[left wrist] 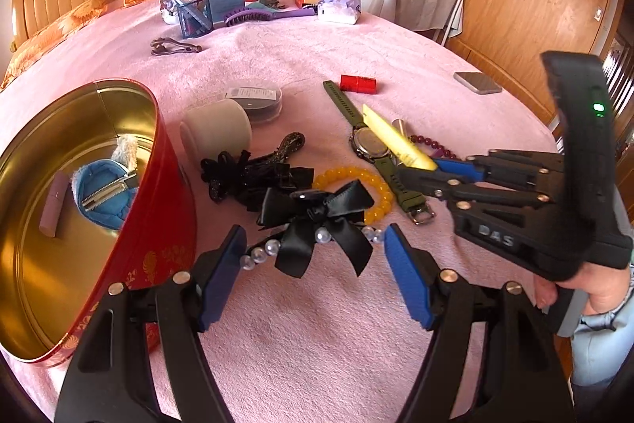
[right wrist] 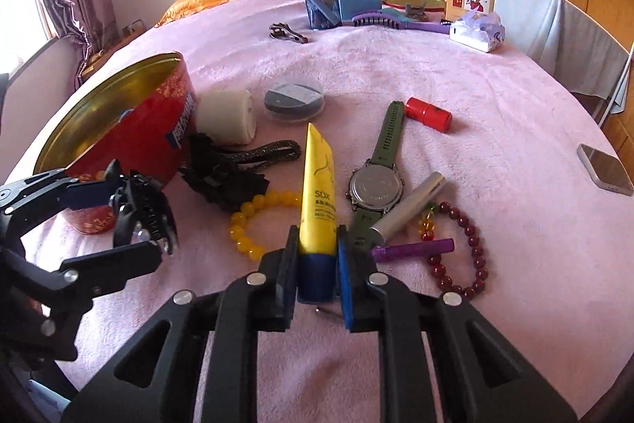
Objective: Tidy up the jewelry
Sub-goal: 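Grasp the black pearl bow clip with the left gripper while the right grasps the yellow tube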
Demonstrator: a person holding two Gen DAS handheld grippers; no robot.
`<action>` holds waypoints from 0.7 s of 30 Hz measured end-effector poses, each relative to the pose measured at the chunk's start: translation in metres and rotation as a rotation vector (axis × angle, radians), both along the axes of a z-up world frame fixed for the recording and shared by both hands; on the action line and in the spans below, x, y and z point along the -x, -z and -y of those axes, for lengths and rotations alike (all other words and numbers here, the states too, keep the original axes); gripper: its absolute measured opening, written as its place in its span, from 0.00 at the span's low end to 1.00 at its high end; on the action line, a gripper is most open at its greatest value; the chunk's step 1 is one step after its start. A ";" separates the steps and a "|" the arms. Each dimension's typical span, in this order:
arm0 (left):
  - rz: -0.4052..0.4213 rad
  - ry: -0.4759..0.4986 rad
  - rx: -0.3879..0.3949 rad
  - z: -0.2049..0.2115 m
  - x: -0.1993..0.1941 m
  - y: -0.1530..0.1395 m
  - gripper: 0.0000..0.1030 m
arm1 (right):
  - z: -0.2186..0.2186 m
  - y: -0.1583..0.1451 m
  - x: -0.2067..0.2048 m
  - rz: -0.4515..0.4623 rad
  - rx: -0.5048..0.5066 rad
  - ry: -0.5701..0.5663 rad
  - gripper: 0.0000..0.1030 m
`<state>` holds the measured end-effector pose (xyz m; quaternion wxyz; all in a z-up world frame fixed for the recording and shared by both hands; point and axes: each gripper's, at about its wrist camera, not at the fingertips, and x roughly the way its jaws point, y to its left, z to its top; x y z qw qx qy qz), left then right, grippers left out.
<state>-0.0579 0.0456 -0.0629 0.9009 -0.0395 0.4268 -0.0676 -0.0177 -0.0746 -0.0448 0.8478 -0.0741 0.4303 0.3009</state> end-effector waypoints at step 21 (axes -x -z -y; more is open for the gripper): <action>0.069 -0.063 0.085 -0.036 0.050 -0.020 0.69 | -0.019 -0.020 0.050 0.008 0.046 0.005 0.18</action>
